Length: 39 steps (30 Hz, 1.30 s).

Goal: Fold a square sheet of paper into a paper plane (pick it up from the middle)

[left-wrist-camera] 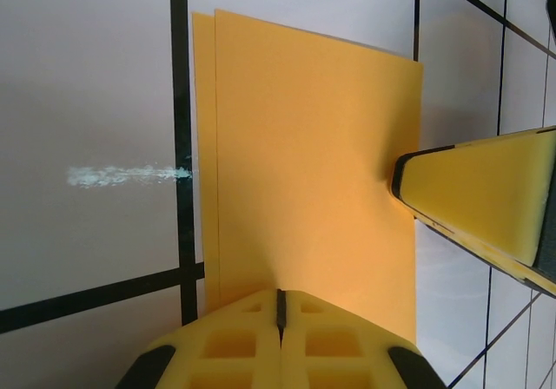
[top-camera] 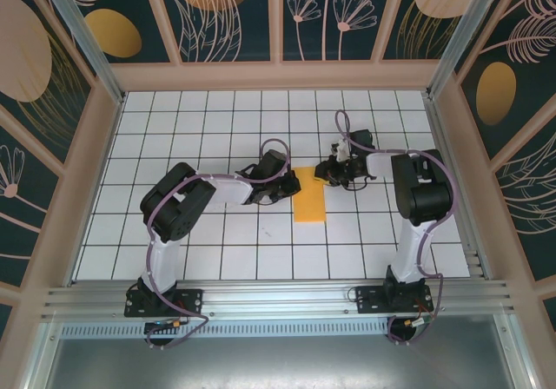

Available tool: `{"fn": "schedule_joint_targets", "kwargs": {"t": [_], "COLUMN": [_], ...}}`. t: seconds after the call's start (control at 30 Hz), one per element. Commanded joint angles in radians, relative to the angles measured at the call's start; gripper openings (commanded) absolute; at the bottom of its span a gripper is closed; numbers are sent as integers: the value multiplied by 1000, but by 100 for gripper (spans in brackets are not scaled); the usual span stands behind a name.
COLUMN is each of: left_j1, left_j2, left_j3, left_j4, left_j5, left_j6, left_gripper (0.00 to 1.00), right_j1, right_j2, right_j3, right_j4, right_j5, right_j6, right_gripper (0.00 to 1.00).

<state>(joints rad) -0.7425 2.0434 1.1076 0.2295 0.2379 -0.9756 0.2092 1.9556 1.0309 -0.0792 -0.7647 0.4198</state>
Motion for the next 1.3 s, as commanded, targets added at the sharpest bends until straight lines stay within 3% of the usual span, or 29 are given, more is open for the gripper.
{"fn": "schedule_joint_targets", "kwargs": {"t": [0.0,0.2,0.57,0.83,1.1,1.27], "left_j1": [-4,-4,-4,-4,-4,-4], "left_j2": [53,50,50,45,-15,-166], "left_j3": [-18,-25,-15,-17,-2,10], "left_j4": [-117,-118,-125,-130,-145,-162], "left_j5": [-12,-12,-12,-13,5,-42], "left_j6": [23,24,24,28,26,31], "left_gripper": [0,0,0,0,1,15], "right_j1": [-4,-4,-7,-8,-7,-4], "right_j2": [15,-32,99,127,-58,-245], "right_j3": [24,114,141,162,169,46], "right_j4": [-30,-68,-42,-82,-131,-171], "right_j5": [21,-15,-5,99,99,223], "right_j6": [-19,-21,6,-1,-43,-88], "right_gripper": [22,22,21,21,25,39]}}
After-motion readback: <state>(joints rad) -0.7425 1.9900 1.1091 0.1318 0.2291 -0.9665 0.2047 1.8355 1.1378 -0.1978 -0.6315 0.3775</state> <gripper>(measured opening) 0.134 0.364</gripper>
